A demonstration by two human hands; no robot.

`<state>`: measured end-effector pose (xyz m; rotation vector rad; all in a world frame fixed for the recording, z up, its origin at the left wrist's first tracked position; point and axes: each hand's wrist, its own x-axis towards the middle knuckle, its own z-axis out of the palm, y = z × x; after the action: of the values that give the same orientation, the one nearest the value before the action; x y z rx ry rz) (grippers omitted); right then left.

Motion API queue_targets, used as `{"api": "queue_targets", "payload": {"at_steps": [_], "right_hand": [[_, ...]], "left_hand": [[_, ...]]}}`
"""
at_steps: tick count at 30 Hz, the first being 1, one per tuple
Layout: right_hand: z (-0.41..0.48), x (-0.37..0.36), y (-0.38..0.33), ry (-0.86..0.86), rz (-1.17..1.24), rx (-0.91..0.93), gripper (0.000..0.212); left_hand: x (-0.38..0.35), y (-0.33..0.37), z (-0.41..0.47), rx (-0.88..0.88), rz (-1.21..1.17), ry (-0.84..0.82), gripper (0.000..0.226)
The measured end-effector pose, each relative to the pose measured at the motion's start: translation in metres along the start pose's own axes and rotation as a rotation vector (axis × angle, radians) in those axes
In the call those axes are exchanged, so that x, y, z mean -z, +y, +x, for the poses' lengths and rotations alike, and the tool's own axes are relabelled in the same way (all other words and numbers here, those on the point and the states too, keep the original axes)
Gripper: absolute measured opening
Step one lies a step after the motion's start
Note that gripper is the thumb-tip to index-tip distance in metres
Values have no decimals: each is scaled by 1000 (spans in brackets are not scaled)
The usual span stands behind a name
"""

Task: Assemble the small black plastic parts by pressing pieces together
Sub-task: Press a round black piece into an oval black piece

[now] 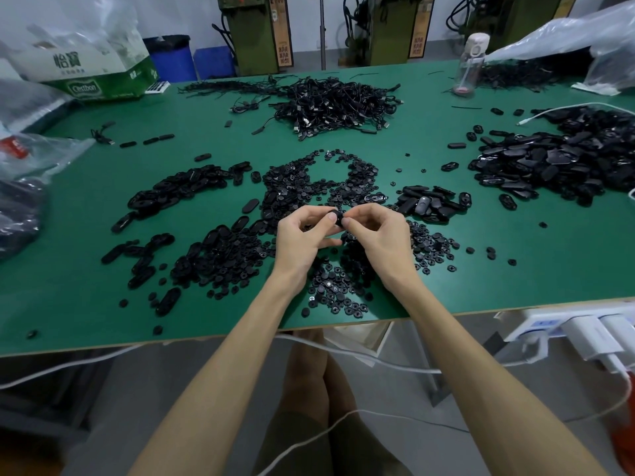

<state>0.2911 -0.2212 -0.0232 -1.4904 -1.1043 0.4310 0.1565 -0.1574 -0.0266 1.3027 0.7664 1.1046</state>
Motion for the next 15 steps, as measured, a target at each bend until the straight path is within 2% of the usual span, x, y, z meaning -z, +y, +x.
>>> {"api": "queue_targets", "payload": {"at_steps": [12,15], "right_hand": [[-2,2,-2,30,-16,-6,4],[-1,1,0,44,1,-7,11]], "left_hand": [[-1,1,-2,-43,112,-75,14],[-1,0,-2,-39,85,-82,14]]}}
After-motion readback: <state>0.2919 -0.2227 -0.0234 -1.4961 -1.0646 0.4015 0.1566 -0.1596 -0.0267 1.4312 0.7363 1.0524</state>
